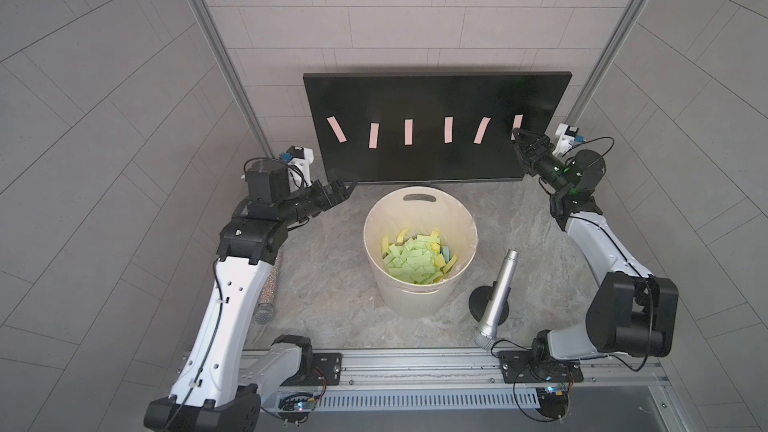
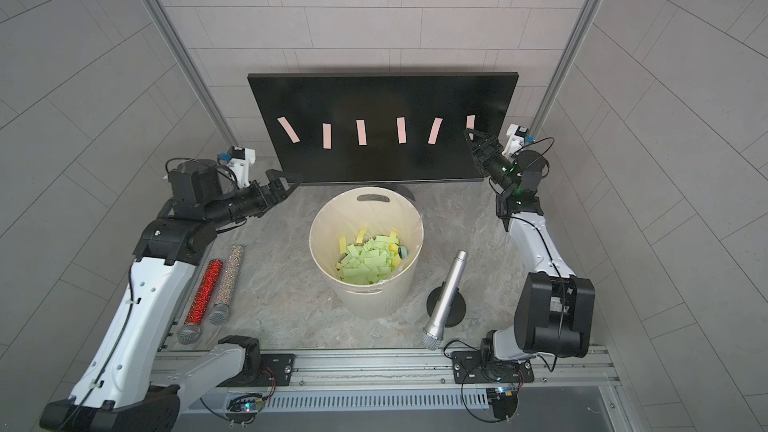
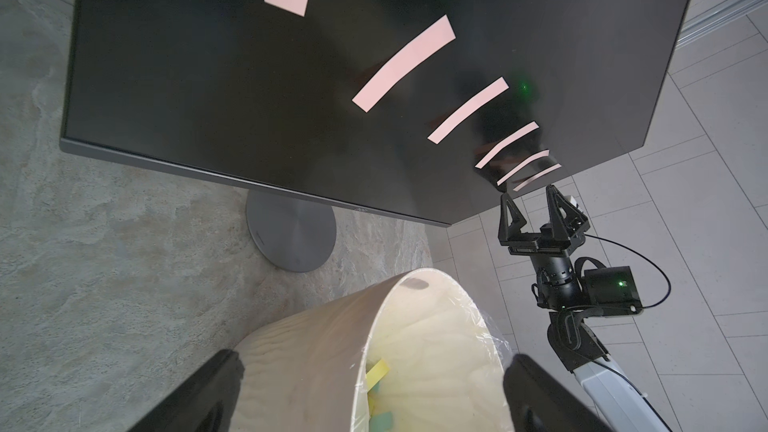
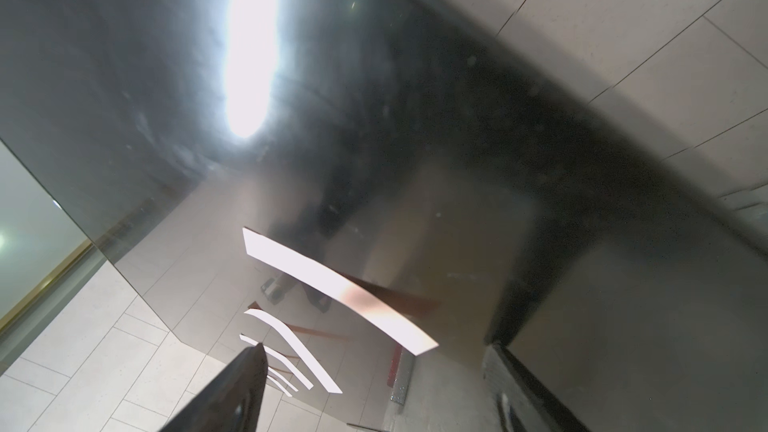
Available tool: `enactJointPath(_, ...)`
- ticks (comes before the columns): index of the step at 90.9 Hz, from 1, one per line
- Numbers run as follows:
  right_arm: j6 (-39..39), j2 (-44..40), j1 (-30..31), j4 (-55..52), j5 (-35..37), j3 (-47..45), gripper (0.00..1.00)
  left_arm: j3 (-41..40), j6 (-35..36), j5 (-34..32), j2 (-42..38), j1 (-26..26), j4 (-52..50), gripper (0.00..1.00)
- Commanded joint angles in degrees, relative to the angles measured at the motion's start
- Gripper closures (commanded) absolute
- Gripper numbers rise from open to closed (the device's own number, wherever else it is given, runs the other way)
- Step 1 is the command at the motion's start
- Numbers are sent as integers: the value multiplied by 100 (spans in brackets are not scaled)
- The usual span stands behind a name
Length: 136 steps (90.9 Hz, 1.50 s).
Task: Remove the sticky note from the monitor
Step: Tear off the sticky note from the monitor.
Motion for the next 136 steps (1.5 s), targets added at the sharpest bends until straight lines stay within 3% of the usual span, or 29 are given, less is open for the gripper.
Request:
enactJointPath(1,262,129,21,465,-29,181,19,156,-36,96,-22,-23,106,0)
enactJointPath(51,676,174,47,883,-17,303,29,122,-67,124,-51,-25,150,0)
enactJointPath(80,684,91,37,743,171,169,43,86,-74,106,-115,-31,145,0)
enactJointPath(118,648,19,30,510,200,208,76,89,-83,98,-170,-27,128,0)
enactJointPath(136,568,-77,15,357,185,172,100,78,-88,76,-203,-29,109,0)
